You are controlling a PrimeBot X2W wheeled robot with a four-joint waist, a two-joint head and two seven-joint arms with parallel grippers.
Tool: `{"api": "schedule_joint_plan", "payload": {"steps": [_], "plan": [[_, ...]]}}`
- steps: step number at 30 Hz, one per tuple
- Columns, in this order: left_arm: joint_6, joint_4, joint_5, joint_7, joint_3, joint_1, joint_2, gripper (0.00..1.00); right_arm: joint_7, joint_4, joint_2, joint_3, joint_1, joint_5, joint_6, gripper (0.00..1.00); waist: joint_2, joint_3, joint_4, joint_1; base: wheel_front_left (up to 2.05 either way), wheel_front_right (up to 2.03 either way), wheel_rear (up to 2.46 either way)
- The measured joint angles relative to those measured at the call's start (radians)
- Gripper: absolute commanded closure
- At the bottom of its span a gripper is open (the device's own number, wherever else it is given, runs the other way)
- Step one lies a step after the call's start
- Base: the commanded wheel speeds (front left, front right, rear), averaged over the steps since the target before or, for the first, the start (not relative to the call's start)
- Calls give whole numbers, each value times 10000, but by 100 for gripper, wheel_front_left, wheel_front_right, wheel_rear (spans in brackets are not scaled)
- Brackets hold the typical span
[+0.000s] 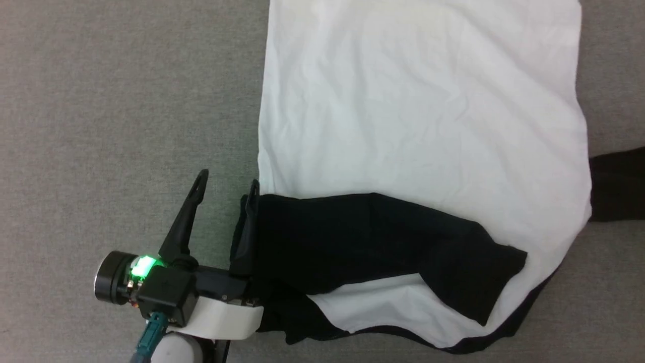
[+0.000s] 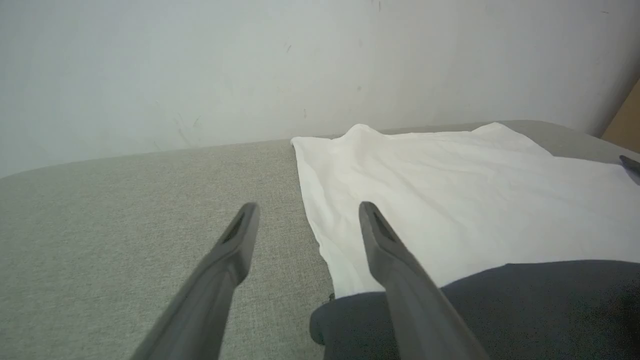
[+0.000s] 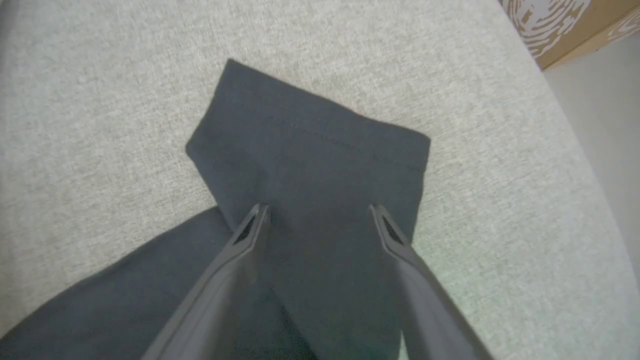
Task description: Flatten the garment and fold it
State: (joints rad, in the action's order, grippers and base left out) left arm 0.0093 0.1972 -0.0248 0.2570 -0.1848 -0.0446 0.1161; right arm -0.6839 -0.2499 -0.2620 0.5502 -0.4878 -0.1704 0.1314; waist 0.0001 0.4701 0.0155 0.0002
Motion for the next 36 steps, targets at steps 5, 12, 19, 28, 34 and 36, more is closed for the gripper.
{"api": "schedule_joint_plan", "payload": {"steps": [5, 12, 19, 28, 34, 36], "plan": [[0, -27, 0, 0, 6, -31, 31, 0, -196, -405, 10, 364, -203, 330, 0, 40, 0, 123, 253, -1, 0, 0, 0], [0, -59, 0, 0, -12, -34, 44, 0, -211, -533, 21, 803, -397, 861, 2, 100, 0, 146, 463, -1, 0, 0, 0], [4, -125, 0, 0, -4, -42, 52, 0, 435, -575, 211, 876, -471, 991, 0, 100, 0, 17, 409, -1, 0, 0, 0], [40, -263, -79, 0, 21, 78, 17, 0, 803, 819, -63, 115, -466, 31, 0, 100, 0, -812, 286, -1, 0, 0, 0], [196, -362, -174, 0, 75, 666, -65, 0, 249, 2527, -535, -408, -306, -640, 0, 100, 0, -1672, 242, -4, 0, 0, 0], [213, -380, -211, 0, 111, 827, -98, 0, -19, 3020, -656, -610, -305, -809, 0, 100, 0, -1962, 230, -4, 0, 0, 0]]}}
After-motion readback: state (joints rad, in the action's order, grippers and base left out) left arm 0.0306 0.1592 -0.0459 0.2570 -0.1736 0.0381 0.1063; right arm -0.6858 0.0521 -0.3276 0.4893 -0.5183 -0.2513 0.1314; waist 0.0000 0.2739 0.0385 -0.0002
